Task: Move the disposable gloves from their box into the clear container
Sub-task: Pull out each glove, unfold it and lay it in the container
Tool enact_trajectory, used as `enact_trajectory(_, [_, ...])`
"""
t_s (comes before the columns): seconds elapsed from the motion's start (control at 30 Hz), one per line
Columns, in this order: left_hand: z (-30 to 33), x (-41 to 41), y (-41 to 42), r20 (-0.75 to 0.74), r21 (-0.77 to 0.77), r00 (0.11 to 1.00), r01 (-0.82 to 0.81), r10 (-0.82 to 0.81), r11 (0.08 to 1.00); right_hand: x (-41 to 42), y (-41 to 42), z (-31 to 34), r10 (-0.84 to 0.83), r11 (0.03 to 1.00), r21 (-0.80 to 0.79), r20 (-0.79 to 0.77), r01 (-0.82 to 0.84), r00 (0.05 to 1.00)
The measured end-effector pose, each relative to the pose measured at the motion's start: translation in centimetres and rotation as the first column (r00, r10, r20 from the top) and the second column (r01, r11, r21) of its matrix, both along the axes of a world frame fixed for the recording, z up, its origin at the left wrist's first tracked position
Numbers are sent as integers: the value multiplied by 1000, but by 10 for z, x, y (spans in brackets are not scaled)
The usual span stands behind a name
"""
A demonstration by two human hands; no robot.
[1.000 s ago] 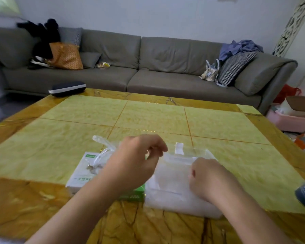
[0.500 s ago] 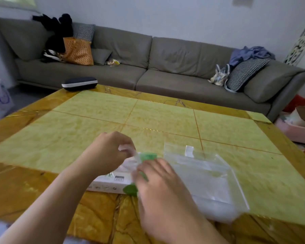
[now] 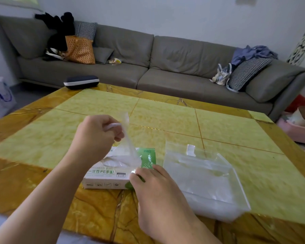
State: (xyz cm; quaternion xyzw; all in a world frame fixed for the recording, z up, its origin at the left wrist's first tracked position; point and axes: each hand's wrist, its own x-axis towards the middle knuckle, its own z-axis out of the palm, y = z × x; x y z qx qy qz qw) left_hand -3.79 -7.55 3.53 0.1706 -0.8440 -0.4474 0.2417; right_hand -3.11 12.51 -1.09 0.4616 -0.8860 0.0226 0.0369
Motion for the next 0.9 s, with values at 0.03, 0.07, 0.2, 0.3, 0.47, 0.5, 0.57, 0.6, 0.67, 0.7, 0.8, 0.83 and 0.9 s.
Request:
enact_trajectory(0.03, [1, 1, 0, -24, 28, 1000, -10, 11, 1000, 0, 0, 2, 0, 1000, -2, 3, 0, 1000])
enact_trajectory(0.07, [3, 1, 0, -54, 76, 998, -23, 27, 997, 0, 0, 3, 0, 1000, 0, 11, 0, 1000])
enact_trajectory(0.2, [12, 3, -1, -139, 302, 989, -1, 45, 953, 0, 0, 2, -5, 1000, 3, 66, 5, 998])
enact_trajectory(0.3, [13, 3, 3, -145, 396, 988, 111, -57, 912, 2, 2, 6, -38, 993, -105, 150, 54, 988])
enact_trajectory(0.47, [10, 0, 5, -128, 547, 977, 212, -170, 809, -11, 16, 21, -221, 720, -644, 139, 258, 965])
enact_trajectory(0.5, [10, -1, 6, -129, 570, 972, 235, -197, 787, -19, 21, 25, -292, 642, -718, 98, 271, 951])
enact_trajectory(0.57, [10, -2, 10, -134, 588, 952, 299, -274, 752, -35, 32, 33, -360, 580, -757, 92, 300, 929])
enact_trajectory(0.6, [10, -1, 13, -133, 572, 936, 342, -327, 745, -41, 37, 37, -346, 579, -747, 139, 327, 928])
enact_trajectory(0.67, [11, 2, 18, -95, 497, 898, 417, -430, 761, -50, 46, 44, -266, 593, -715, 259, 370, 928])
enact_trajectory(0.7, [12, 3, 21, -60, 451, 882, 442, -468, 775, -51, 51, 49, -190, 572, -718, 354, 397, 916])
enact_trajectory(0.8, [17, 7, 27, 18, 353, 870, 456, -493, 817, -50, 65, 59, 250, 472, -748, 621, 467, 743])
enact_trajectory(0.83, [18, 8, 29, 26, 342, 872, 452, -489, 824, -49, 71, 61, 343, 476, -733, 664, 487, 664])
enact_trajectory(0.9, [20, 8, 33, 34, 333, 887, 425, -461, 842, -51, 81, 60, 474, 520, -672, 741, 528, 475])
